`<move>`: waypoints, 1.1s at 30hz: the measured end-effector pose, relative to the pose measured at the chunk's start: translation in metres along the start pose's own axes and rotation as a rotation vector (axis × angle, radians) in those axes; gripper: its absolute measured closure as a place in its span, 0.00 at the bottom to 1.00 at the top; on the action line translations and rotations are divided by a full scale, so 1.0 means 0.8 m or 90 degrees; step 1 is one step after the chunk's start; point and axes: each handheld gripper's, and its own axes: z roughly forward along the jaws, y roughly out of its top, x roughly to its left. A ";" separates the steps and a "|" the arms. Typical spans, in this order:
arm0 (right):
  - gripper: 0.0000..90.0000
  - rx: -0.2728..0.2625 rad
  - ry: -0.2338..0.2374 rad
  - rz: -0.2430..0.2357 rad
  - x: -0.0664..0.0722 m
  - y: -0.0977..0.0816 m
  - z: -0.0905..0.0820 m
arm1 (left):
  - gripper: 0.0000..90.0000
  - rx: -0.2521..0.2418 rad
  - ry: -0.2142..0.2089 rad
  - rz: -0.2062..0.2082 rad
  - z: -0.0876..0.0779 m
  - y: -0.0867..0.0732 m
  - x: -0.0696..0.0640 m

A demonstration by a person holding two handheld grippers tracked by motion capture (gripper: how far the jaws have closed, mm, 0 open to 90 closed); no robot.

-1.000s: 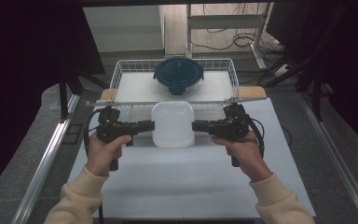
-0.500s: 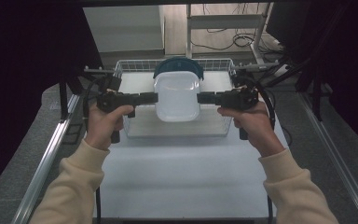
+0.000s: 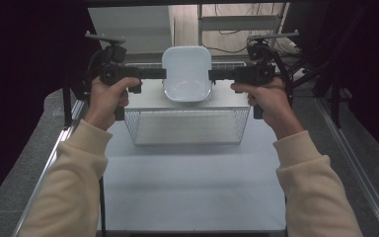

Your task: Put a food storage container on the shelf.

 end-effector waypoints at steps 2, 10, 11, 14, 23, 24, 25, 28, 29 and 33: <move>0.89 -0.001 0.000 0.006 -0.004 0.006 0.002 | 0.89 0.002 0.000 -0.006 0.003 0.009 0.005; 0.89 0.002 0.005 0.033 -0.024 0.023 0.015 | 0.89 0.009 0.003 -0.028 0.014 0.023 0.023; 0.89 0.004 0.004 0.037 -0.027 0.024 0.017 | 0.89 0.011 0.003 -0.034 0.017 0.024 0.026; 0.89 0.014 0.004 0.055 -0.040 0.027 0.026 | 0.88 0.019 0.007 -0.047 0.024 0.028 0.037; 0.83 0.034 0.005 0.119 -0.072 0.043 0.044 | 0.84 0.032 -0.008 -0.110 0.044 0.045 0.066; 0.82 0.035 0.009 0.129 -0.076 0.044 0.047 | 0.83 0.031 -0.014 -0.124 0.047 0.048 0.073; 0.81 0.033 0.014 0.149 -0.081 0.047 0.051 | 0.83 0.030 -0.019 -0.138 0.049 0.050 0.078; 0.80 0.035 0.026 0.190 -0.093 0.050 0.057 | 0.82 0.020 -0.027 -0.173 0.055 0.053 0.092; 0.79 0.034 0.029 0.206 -0.099 0.051 0.061 | 0.82 0.017 -0.026 -0.178 0.057 0.054 0.095; 0.74 0.031 0.035 0.247 -0.111 0.051 0.069 | 0.81 0.008 -0.028 -0.205 0.065 0.054 0.109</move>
